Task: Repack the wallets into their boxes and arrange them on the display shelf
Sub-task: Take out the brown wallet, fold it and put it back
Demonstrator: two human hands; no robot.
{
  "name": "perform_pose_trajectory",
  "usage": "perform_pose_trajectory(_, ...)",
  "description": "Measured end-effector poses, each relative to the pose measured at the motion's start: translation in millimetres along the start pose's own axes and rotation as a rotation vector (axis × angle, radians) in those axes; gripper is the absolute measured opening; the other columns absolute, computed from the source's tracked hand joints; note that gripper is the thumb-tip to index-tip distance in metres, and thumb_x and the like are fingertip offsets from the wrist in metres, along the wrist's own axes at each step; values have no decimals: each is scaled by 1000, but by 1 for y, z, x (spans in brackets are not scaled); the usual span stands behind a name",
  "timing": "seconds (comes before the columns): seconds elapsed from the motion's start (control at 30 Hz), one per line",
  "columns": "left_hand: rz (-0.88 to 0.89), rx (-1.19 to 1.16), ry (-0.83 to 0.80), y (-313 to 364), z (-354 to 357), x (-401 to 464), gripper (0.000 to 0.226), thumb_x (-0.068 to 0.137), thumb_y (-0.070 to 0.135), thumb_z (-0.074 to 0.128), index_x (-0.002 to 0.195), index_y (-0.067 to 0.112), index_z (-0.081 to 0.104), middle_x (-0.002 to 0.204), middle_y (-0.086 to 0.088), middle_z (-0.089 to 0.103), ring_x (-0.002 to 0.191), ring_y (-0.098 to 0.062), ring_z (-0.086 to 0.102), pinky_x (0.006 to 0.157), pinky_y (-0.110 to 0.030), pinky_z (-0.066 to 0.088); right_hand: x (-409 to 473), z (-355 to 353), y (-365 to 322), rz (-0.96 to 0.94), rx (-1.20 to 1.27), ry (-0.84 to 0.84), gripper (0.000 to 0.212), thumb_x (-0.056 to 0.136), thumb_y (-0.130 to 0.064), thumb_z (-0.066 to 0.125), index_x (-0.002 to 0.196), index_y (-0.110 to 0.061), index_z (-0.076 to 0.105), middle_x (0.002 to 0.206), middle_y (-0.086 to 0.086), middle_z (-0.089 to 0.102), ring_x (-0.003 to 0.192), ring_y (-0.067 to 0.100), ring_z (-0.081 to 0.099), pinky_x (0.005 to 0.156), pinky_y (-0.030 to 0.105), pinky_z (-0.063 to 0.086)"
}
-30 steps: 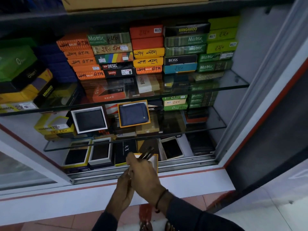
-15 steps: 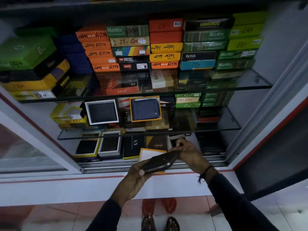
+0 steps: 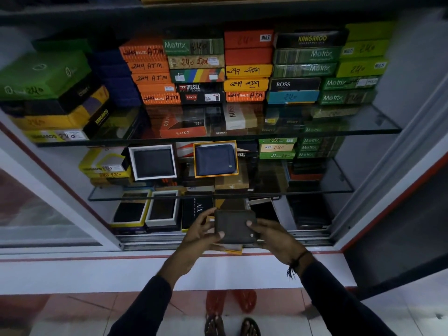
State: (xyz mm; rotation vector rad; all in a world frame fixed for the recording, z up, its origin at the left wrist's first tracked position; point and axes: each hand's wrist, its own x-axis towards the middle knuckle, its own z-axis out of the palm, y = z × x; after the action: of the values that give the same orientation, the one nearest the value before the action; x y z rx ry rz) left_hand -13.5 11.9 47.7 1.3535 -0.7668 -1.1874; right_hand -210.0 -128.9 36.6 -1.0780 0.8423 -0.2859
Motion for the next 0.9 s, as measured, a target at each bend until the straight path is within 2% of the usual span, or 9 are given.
perform_pose_trajectory(0.07,264,391,165,-1,13,-1,75,82,-3,74,139,39,47,127,1,67,115,-19,65,90,-38,60,3,3,0,-260,-254,101,33,82,-9,74,114,-10,68,119,10,70,114,29,65,88,36,59)
perform_pose_trajectory(0.17,946,1178,272,-19,18,-1,37,87,1,66,121,16,67,120,-5,73,117,-22,65,96,-39,55,9,6,8,-674,-754,310,41,67,1,78,102,-18,69,113,-1,71,109,17,65,93,39,57)
perform_pose_trajectory(0.23,1115,1331,249,-27,19,-3,20,91,8,66,110,12,70,115,-9,75,113,-26,66,92,-39,55,7,8,15,-831,-1022,420,45,65,3,76,103,-18,66,117,1,69,110,20,64,92,36,56)
perform_pose_trajectory(0.33,1039,1312,294,-28,23,-9,32,83,20,76,110,15,59,102,-13,75,98,-27,69,79,-37,61,3,10,25,-873,-1099,463,46,68,4,76,107,-18,65,122,2,67,112,21,61,95,33,55)
perform_pose_trajectory(0.47,814,1092,258,-25,17,-7,31,82,10,75,112,16,64,111,-8,65,101,-17,64,81,-26,58,4,13,20,-695,-817,428,42,67,6,78,103,-15,71,109,0,70,101,11,62,91,8,49)
perform_pose_trajectory(0.6,232,546,346,-26,1,8,26,87,19,74,113,23,67,110,0,67,99,-8,66,70,-16,56,17,18,11,-233,-431,284,40,73,7,76,111,-4,69,108,10,70,105,25,66,96,40,55)
perform_pose_trajectory(0.7,74,582,402,-33,-5,24,19,91,24,70,108,15,73,97,1,72,96,-19,69,70,-17,52,40,26,23,-97,-504,356,37,69,-4,83,104,-6,72,104,9,72,105,29,67,93,45,56)
perform_pose_trajectory(0.8,-21,718,421,-43,-10,38,12,89,21,73,95,12,76,88,4,70,85,-14,66,64,-13,45,50,36,30,-26,-616,441,33,69,-18,85,98,-10,72,92,-1,66,93,18,65,86,34,57)
perform_pose_trajectory(0.9,-129,860,444,-56,-15,49,11,82,25,78,87,17,72,82,3,71,77,-15,70,61,-18,51,56,39,38,1,-678,495,42,67,-21,86,103,-16,64,100,2,70,95,21,68,70,26,55)
